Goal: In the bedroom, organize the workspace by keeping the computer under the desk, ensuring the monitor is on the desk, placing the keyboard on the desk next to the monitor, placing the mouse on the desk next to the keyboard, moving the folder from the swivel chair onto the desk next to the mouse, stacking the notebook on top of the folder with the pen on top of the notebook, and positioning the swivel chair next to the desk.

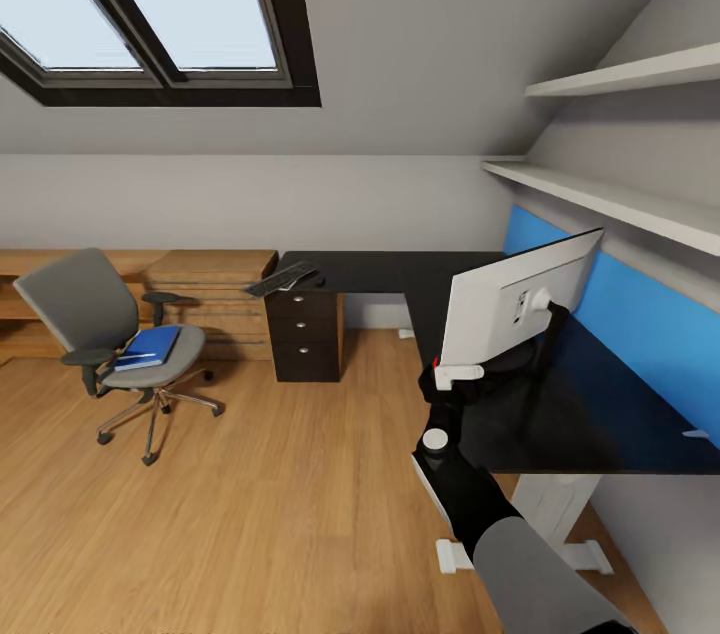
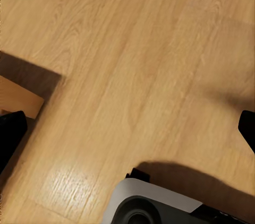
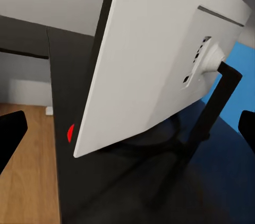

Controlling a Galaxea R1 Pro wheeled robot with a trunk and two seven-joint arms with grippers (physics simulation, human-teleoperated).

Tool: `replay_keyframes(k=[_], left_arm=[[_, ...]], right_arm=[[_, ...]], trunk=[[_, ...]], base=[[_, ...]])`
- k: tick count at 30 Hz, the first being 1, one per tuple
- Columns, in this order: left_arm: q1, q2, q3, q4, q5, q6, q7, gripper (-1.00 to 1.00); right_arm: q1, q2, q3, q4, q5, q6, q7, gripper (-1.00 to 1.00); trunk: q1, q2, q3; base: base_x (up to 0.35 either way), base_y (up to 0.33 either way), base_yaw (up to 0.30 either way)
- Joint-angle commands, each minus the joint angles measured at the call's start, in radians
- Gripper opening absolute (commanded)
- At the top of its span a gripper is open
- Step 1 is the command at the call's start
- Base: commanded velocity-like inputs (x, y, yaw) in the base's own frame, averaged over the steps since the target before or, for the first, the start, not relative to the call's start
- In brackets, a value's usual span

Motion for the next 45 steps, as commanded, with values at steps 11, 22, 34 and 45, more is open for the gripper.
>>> replay_keyframes(k=[11,22,34,45], left_arm=[[-0.001,0.002,-0.002,0.000,-0.005,-0.002,0.005,1.00],[-0.001,0.002,-0.002,0.000,-0.005,-0.002,0.006,1.00],[-0.001,0.003,-0.002,0.000,-0.005,-0.002,0.006,1.00],[-0.001,0.004,-0.001,0.000,-0.004,-0.002,0.006,1.00]], right_arm=[[0.001,0.000,0.003,-0.004,0.006,-0.003,-0.005,1.00],[0.001,0.000,-0.001,0.000,-0.005,-0.002,-0.005,1.00],[0.001,0.000,-0.044,-0.001,-0.161,-0.102,-0.059,1.00],[0.001,0.000,-0.046,-0.001,-0.168,-0.140,-0.083,1.00]], trunk=[[0.001,-0.002,-0.002],[0.001,-0.002,-0.002],[0.001,-0.002,-0.002],[0.001,-0.002,-0.002]], base=[[0.068,0.072,0.000],[0.094,0.087,0.000],[0.001,0.001,0.000],[0.011,0.007,0.000]])
